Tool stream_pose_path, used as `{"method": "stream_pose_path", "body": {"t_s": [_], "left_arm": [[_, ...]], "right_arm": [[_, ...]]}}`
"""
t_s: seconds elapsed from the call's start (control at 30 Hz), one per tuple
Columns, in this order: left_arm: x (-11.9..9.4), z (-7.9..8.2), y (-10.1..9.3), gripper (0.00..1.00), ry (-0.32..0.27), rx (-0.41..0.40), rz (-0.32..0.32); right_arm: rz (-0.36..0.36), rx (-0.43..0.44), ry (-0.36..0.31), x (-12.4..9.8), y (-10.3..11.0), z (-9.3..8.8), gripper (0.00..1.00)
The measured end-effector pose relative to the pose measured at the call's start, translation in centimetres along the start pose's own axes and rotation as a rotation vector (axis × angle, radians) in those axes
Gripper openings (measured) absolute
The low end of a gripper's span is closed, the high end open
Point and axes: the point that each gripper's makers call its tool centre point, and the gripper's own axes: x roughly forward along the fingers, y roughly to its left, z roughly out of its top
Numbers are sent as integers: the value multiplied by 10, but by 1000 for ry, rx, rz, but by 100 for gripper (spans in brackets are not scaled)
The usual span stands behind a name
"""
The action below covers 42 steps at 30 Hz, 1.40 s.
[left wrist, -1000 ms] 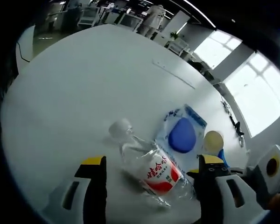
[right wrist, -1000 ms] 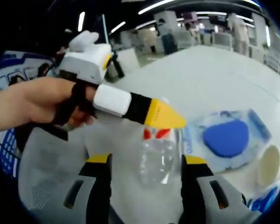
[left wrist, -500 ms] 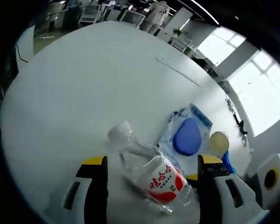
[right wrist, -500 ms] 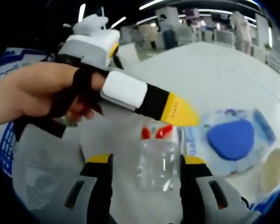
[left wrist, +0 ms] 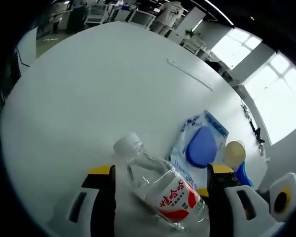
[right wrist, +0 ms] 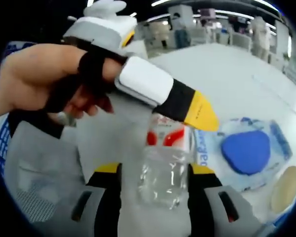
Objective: Arrange the tabletop items into an orderly group along one side of the table until the central work area is clear of visible clutter.
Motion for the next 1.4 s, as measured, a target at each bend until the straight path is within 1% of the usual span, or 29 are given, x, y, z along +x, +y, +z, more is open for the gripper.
{"method": "stream_pose_path", "body": {"t_s": [0.2,0.33,0.5,0.53,0.63,0.7,0.73,0.77,0.8,0.87,0.9,0.93,0.97,1.07,1.23,1.4], "left_arm": [[2,2,4,67,-10,-12,16],[4,3,3,67,-10,-2,21],[6,3,4,61,-13,-10,40],[6,3,6,60,-14,-5,48],[5,3,11,56,-8,-6,62],[4,4,12,55,-9,-42,58],[5,5,11,56,-14,-52,47],[5,5,12,55,-15,-60,44],[4,5,12,53,-14,-62,44],[4,4,13,51,-22,-81,46],[3,5,14,50,-35,-104,45],[3,5,15,50,-36,-115,45],[2,5,14,49,-43,-144,36],[-1,4,14,49,-53,-177,25],[-5,2,11,48,-68,-195,23],[-15,8,8,46,-104,-184,37]], "right_arm": [[-18,1,-3,2,-4,1,41],[-28,-14,0,3,-4,1,41],[-59,-112,-6,6,-5,4,40],[-64,-102,-7,6,-5,4,40],[-74,-133,-16,5,-6,5,40],[-106,-212,-25,4,-10,7,39],[-114,-227,-38,3,-10,8,39],[-117,-216,-57,2,-9,8,39],[-120,-219,-60,1,-9,7,39],[-130,-238,-95,-3,-8,12,38],[-134,-254,-106,-5,-8,15,38],[-133,-256,-111,-6,-7,16,38],[-131,-255,-119,-7,-7,18,38],[-136,-293,-141,-9,-5,21,38],[-128,-292,-154,-12,-3,22,38],[-122,-268,-177,-14,-1,27,38]]}}
